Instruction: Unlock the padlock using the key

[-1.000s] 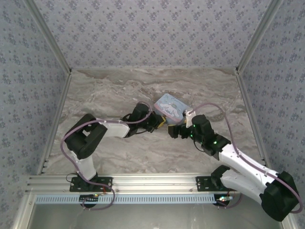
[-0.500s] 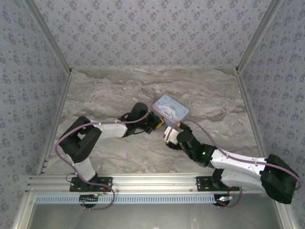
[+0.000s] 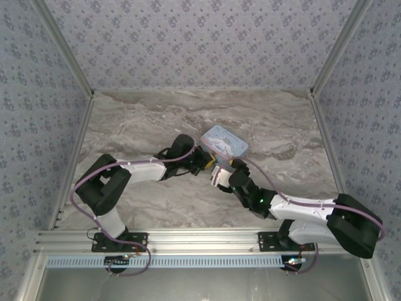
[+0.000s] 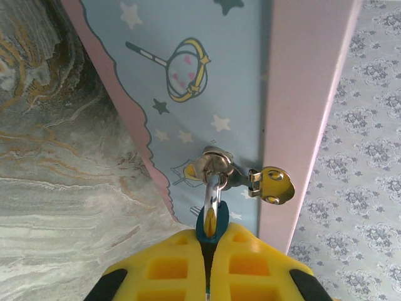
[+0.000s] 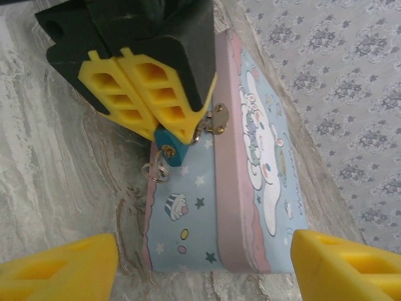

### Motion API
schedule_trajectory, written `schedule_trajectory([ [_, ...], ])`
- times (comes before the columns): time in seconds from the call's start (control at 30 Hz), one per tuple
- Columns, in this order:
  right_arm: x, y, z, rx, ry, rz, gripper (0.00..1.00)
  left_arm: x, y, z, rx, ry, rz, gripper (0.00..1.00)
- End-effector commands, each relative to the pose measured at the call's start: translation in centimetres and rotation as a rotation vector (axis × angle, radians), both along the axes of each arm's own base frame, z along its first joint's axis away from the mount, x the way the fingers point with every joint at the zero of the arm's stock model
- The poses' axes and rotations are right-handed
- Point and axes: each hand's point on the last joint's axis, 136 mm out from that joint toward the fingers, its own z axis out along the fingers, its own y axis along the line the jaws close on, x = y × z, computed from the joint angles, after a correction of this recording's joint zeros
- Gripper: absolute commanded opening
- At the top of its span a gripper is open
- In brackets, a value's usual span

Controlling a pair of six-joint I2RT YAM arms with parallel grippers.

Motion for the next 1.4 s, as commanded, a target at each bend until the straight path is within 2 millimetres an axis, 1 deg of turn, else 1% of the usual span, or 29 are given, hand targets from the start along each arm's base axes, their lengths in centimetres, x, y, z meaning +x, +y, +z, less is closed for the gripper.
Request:
schedule_trajectory([
  [0.0, 0.9, 1.3, 1.4, 0.049, -0.039, 0.022, 0.71, 0.2, -0.3, 2.1, -0.053, -0.030, -0.004, 0.01],
  [0.17, 2.1, 1.7, 1.2, 0.066, -0.042, 0.007, 0.61, 0.1, -0.6, 2.4, -0.057, -0.035, -0.007, 0.01],
  [0.33, 2.6, 2.1, 1.0, 0.078, -0.044, 0.007, 0.56, 0.0, -0.7, 2.4, -0.061, -0.034, -0.008, 0.02],
  [0.5, 2.6, 2.6, 0.9, 0.086, -0.036, 0.015, 0.53, 0.0, -0.8, 2.4, -0.065, -0.034, -0.005, 0.01],
  [0.63, 2.8, 2.8, 0.9, 0.099, -0.033, 0.011, 0.49, -0.1, -0.8, 2.5, -0.067, -0.034, -0.006, 0.01],
  [1.37, 3.5, 3.0, 0.6, 0.113, -0.032, -0.023, 0.17, -0.3, -1.0, 2.6, -0.074, -0.033, -0.010, 0.02],
])
